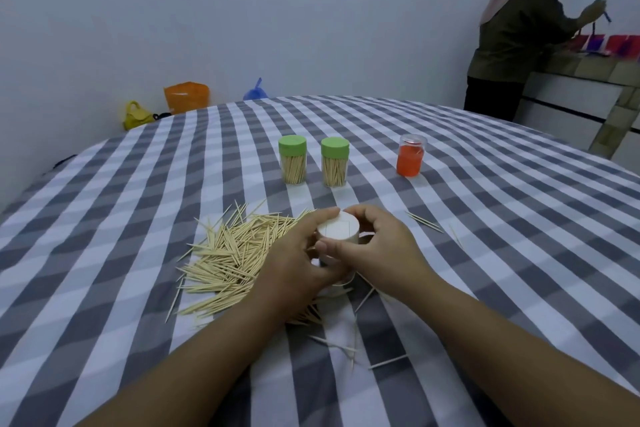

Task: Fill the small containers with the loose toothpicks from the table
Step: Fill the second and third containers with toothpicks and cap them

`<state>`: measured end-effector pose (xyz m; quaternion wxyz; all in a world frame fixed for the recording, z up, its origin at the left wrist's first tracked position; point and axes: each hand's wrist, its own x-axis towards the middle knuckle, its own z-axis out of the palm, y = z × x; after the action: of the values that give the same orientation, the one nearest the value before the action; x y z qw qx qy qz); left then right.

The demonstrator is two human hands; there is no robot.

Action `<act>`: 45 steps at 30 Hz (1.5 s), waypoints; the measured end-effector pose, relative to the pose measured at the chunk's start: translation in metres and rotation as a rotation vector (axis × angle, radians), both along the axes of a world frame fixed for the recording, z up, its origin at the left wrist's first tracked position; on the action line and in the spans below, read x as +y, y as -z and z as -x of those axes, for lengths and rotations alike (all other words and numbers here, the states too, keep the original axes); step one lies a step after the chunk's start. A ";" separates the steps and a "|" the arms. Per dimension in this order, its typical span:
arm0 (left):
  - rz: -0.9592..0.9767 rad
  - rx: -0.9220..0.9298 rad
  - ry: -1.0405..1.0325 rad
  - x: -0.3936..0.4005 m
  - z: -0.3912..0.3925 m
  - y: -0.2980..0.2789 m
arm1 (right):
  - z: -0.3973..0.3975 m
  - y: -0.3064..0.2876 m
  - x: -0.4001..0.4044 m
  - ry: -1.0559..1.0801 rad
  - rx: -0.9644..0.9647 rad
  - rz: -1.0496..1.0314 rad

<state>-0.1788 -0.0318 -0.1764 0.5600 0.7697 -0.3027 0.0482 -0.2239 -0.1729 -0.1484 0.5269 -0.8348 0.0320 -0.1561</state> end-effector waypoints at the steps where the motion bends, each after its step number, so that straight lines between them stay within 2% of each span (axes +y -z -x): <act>1: 0.006 0.021 0.015 0.000 -0.001 0.000 | -0.002 0.002 -0.002 -0.014 0.000 -0.005; 10: 0.044 0.113 0.120 -0.003 -0.006 0.001 | -0.013 0.007 -0.018 -0.120 -0.001 -0.048; 16: 0.038 0.168 0.180 -0.001 -0.009 0.000 | -0.011 0.000 -0.026 -0.226 0.114 0.032; 19: -0.019 0.127 0.147 0.000 -0.006 -0.003 | -0.010 0.001 -0.016 -0.150 0.133 0.008; 22: -0.033 0.122 0.135 0.001 -0.007 -0.005 | -0.010 0.002 -0.013 -0.078 0.072 0.053; 27: -0.011 0.181 0.168 0.003 -0.009 -0.005 | -0.004 -0.005 -0.018 -0.185 0.145 0.045; 32: -0.005 0.189 0.157 0.006 -0.009 -0.007 | -0.006 -0.005 -0.012 -0.033 0.088 0.039; 38: 0.029 0.215 0.172 0.006 -0.010 -0.008 | -0.002 -0.008 -0.017 -0.152 0.137 0.021; 45: 0.044 0.230 0.173 0.006 -0.008 -0.012 | -0.004 -0.004 -0.010 -0.073 0.053 -0.025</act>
<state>-0.1706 -0.0255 -0.1645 0.6098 0.7288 -0.3006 -0.0820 -0.2202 -0.1829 -0.1444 0.5414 -0.8328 0.0175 -0.1142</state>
